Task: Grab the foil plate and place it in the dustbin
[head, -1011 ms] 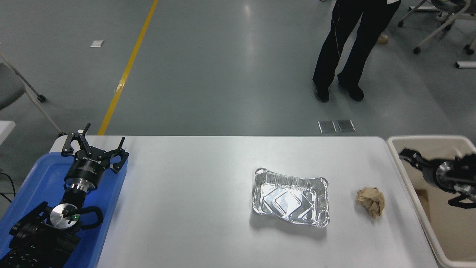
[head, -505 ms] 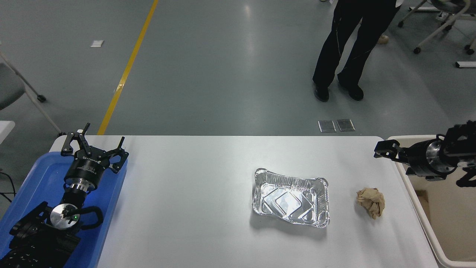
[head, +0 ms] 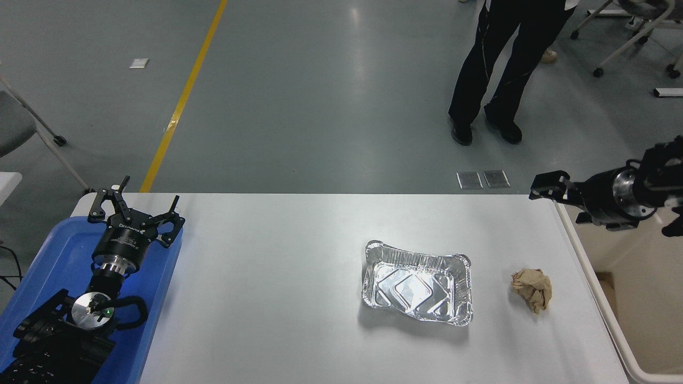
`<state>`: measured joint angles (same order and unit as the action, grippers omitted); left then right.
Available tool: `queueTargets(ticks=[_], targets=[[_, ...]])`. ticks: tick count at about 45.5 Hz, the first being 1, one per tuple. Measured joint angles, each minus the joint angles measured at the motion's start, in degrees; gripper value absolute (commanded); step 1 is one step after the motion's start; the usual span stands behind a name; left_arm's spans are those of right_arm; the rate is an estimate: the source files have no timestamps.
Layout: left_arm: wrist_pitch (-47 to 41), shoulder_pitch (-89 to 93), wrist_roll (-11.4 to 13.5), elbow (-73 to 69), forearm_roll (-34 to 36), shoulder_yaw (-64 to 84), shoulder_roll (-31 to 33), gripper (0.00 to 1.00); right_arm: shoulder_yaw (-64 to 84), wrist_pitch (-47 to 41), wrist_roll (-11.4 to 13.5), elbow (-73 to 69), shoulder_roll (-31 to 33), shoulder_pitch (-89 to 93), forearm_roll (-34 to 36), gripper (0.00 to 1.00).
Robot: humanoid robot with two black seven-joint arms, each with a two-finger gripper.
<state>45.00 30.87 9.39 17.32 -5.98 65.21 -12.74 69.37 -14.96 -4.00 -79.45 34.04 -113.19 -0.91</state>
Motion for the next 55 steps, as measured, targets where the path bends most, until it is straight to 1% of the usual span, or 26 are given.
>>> queueTargets(ticks=[5,10,23,28,37,45,55], targets=[[0.00,-0.01,0.01,0.00,0.00,0.01,0.00,0.99,0.72,-4.49,0.00,-1.96,-0.79,-4.93,0.05,1.00],[0.00,-0.01,0.00,0.00,0.00,0.01,0.00,0.99,2.45,-7.45,0.03,-4.38,-3.33,-9.66,0.11,1.00],[0.00,0.06,-0.08,-0.01,0.00,0.01,0.00,0.99,5.07,-11.18,0.05,-12.69,-10.10,-21.11,1.12,1.00],[0.00,0.06,-0.08,-0.01,0.00,0.01,0.00,0.99,5.31,-13.14,0.05,-14.80,-11.71,-24.39,1.39,1.00],[0.00,0.07,-0.11,0.00,0.00,0.00,0.00,0.99,5.30,-18.13,0.05,-16.78,-13.16,-30.25,1.68,1.00],[0.00,0.07,-0.15,-0.01,0.00,-0.01,0.00,0.99,5.23,-24.37,0.05,-17.56,-13.52,-36.25,1.94,1.00],[0.00,0.07,-0.14,-0.01,0.00,-0.01,-0.02,0.99,5.32,-28.12,-0.01,-17.92,-13.72,-41.80,2.64,1.00]])
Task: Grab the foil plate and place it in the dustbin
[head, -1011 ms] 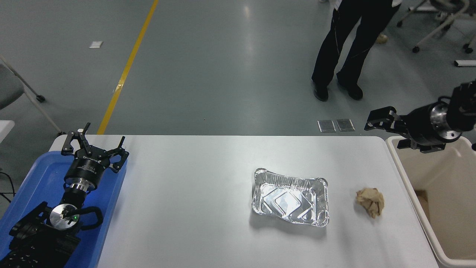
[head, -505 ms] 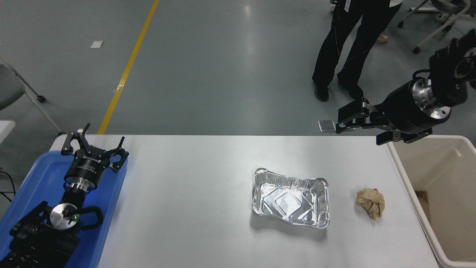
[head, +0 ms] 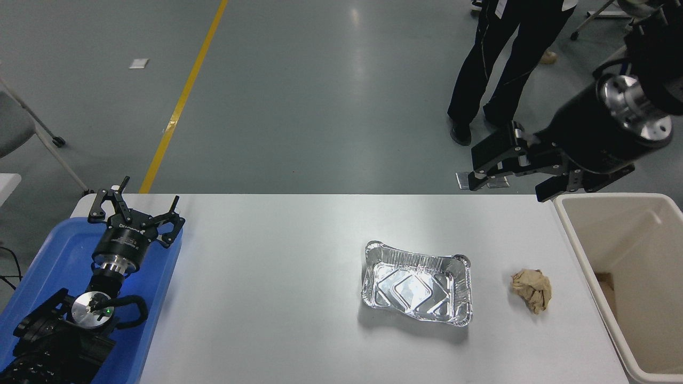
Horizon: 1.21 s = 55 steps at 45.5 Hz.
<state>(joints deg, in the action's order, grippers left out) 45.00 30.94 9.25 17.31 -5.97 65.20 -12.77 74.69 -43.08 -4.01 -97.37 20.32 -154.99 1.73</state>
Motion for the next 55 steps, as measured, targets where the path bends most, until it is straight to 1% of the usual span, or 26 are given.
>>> queueTargets(ticks=[15,35,43,55], targets=[[0.00,-0.05,0.08,0.00,0.00,0.00,-0.02,0.99,-0.14,-1.51,0.01,0.04,-0.15,-2.12,0.60,1.00],[0.00,-0.02,0.08,0.00,0.00,0.02,0.02,0.99,-3.07,-1.83,0.36,5.16,-0.46,9.70,0.65,1.00],[0.00,0.00,0.07,0.00,0.00,0.02,0.02,0.99,-3.62,2.07,0.38,5.75,-1.70,16.36,0.69,1.00],[0.00,0.01,0.07,0.00,0.00,0.00,0.02,0.99,-3.97,15.49,0.40,6.79,-5.34,29.07,0.79,1.00]])
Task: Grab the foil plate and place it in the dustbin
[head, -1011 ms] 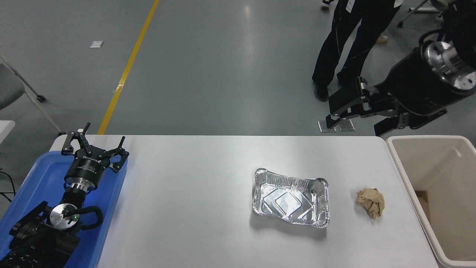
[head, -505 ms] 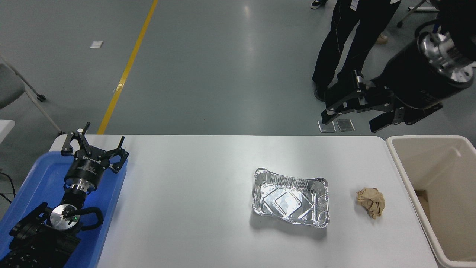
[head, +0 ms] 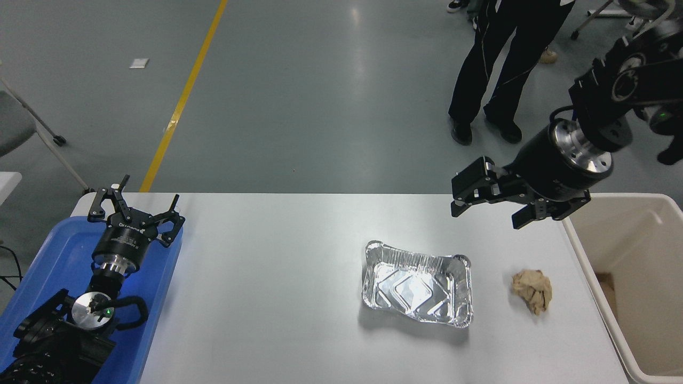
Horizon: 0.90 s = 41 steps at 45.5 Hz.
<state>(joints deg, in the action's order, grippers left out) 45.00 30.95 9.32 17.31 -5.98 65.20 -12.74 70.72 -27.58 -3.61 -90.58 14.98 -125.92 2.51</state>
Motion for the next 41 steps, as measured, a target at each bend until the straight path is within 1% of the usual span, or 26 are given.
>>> queueTargets(ticks=[16,35,41], targets=[[0.00,-0.01,-0.01,0.00,0.00,-0.01,-0.01,0.99,-1.53,17.25,0.02,4.63,-5.45,19.18,0.04,1.00],[0.00,-0.01,-0.01,0.00,0.00,0.00,0.00,0.99,-3.84,27.17,0.00,17.00,-8.83,37.30,-0.01,1.00],[0.00,-0.01,0.00,0.01,0.00,0.00,0.00,0.99,-3.97,28.61,0.07,20.61,-9.94,41.32,-0.01,1.00]])
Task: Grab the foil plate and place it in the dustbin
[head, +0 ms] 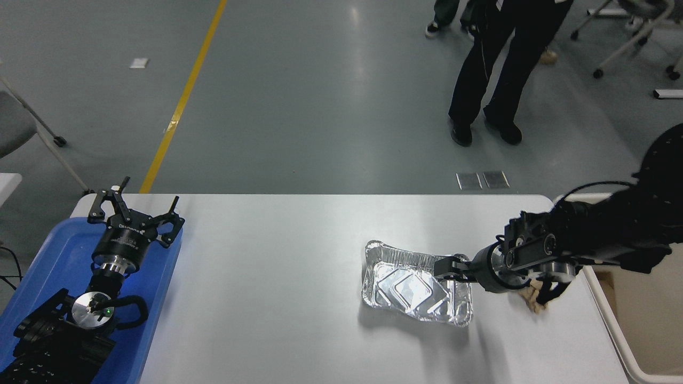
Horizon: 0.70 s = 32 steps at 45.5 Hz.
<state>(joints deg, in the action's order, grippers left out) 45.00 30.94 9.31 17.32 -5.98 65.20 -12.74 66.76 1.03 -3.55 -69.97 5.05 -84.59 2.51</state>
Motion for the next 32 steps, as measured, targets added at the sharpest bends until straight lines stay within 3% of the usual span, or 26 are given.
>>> queueTargets(ticks=[8,13,17,20,23,25,32], targets=[[0.00,0.00,0.00,0.00,0.00,-0.04,0.00,0.99,-0.02,1.15,0.06,4.23,-0.89,4.07,-0.04,0.96],[0.00,0.00,0.00,0.00,0.00,-0.05,0.00,0.99,-0.13,1.52,0.08,6.57,-1.31,6.12,-0.04,0.84],[0.00,0.00,0.00,0.00,0.00,-0.05,0.00,0.99,-0.20,1.76,0.10,8.68,-1.98,7.82,-0.04,0.66],[0.00,0.00,0.00,0.00,0.00,-0.05,0.00,0.99,-0.24,1.92,0.10,10.31,-2.42,9.08,-0.04,0.48],[0.00,0.00,0.00,0.00,0.00,-0.05,0.00,0.99,-0.26,2.02,0.10,11.84,-2.72,10.12,-0.04,0.25],[0.00,0.00,0.00,0.00,0.00,-0.04,0.00,0.99,-0.26,2.03,0.11,12.72,-2.89,10.77,-0.04,0.00],[0.00,0.00,0.00,0.00,0.00,-0.01,0.00,0.99,-0.18,1.70,0.14,14.58,-3.23,11.95,-0.23,0.00]])
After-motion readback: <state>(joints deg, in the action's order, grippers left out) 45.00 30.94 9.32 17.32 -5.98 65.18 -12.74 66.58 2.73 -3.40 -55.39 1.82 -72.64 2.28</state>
